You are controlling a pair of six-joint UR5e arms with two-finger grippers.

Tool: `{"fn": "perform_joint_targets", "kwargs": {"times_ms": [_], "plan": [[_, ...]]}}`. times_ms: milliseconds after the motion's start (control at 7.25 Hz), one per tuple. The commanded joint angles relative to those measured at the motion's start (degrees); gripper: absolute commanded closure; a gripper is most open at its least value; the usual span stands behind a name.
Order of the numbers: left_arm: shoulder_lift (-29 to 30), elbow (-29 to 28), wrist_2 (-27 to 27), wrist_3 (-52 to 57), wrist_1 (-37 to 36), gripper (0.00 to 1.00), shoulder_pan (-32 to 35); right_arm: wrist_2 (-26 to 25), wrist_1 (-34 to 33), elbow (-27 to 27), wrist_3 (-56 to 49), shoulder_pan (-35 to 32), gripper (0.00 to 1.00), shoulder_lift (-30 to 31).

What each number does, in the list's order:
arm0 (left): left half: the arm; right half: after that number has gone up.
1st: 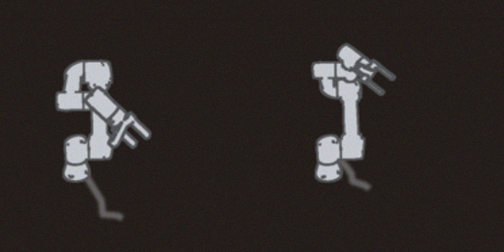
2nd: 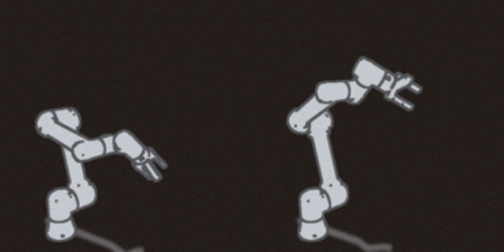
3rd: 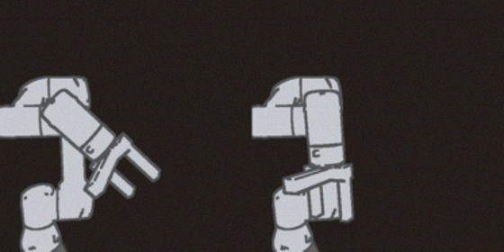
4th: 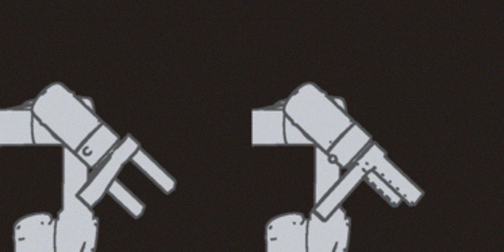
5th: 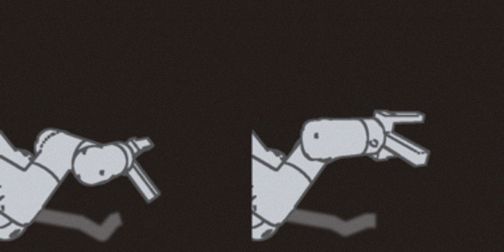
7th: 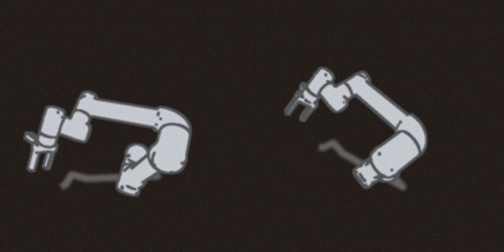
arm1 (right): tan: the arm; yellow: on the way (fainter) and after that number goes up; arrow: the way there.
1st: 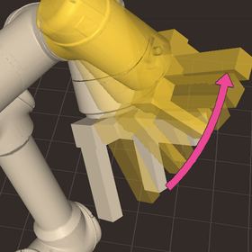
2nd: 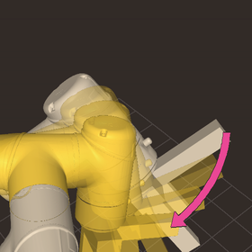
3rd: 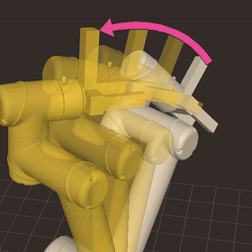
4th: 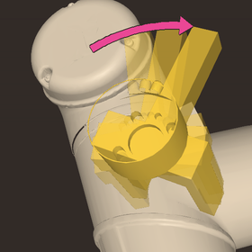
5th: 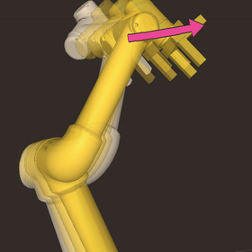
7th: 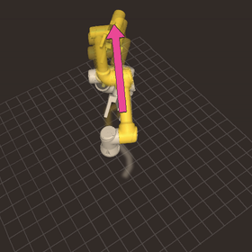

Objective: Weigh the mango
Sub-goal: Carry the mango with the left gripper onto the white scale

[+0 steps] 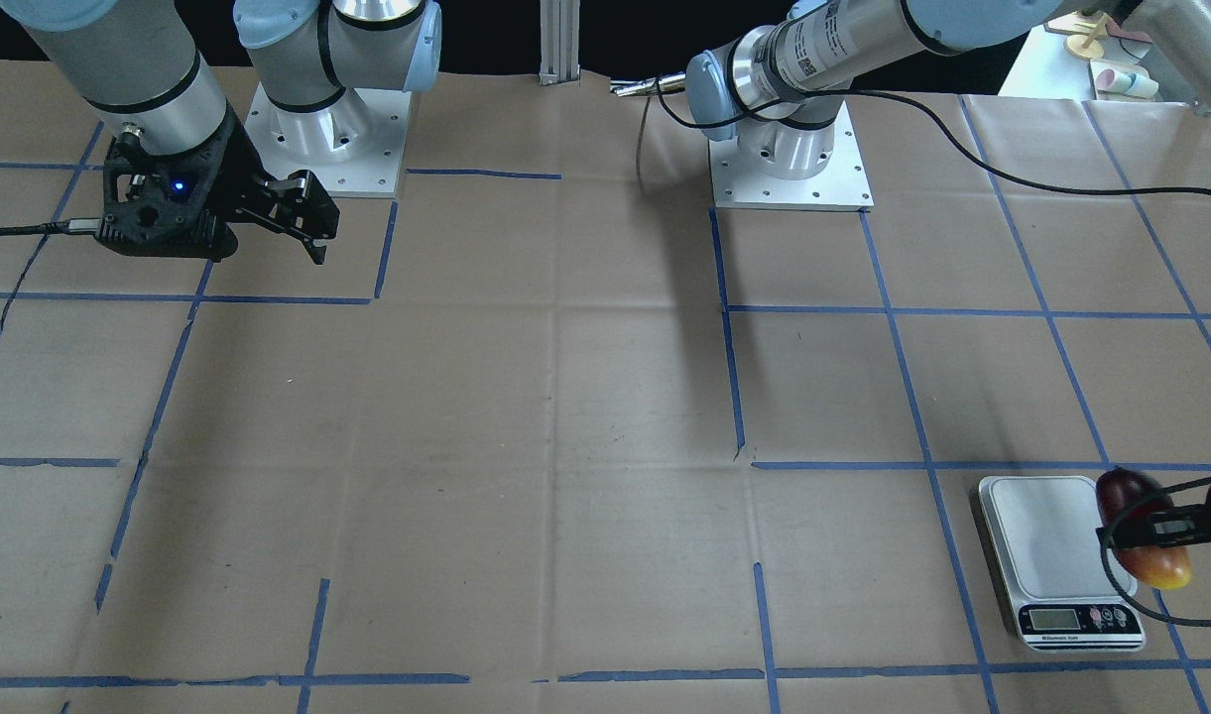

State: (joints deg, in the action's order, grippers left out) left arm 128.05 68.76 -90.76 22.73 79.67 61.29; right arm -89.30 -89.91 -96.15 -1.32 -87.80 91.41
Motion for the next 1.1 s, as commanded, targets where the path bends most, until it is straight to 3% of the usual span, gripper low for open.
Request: {"fn": "perform_joint_targets", "kwargs": {"times_ms": [0, 138, 276, 414, 552, 966], "plan": [[-1.1, 11.9, -0.1, 0.2, -16.0, 0.8, 0.0, 0.0, 0.0, 0.0, 0.0, 0.0, 0.0, 0.0], [-1.4, 12.8, 0.0, 0.2, -16.0, 0.79, 0.0, 0.0, 0.0, 0.0, 0.0, 0.0, 0.0, 0.0], [-1.2, 13.3, 0.1, 0.1, -16.4, 0.65, 0.1, 0.0, 0.0, 0.0, 0.0, 0.0, 0.0, 0.0], [-1.4, 12.0, 0.2, -0.6, -17.4, 0.12, 0.1, 0.0, 0.0, 0.0, 0.0, 0.0, 0.0, 0.0], [-2.3, 11.8, 0.3, -0.6, -19.2, 0.01, 0.1, 0.0, 0.0, 0.0, 0.0, 0.0, 0.0, 0.0], [-11.8, 13.3, 0.0, -3.4, -16.6, 0.0, 1.4, 0.0, 0.0, 0.0, 0.0, 0.0, 0.0, 0.0]]}}
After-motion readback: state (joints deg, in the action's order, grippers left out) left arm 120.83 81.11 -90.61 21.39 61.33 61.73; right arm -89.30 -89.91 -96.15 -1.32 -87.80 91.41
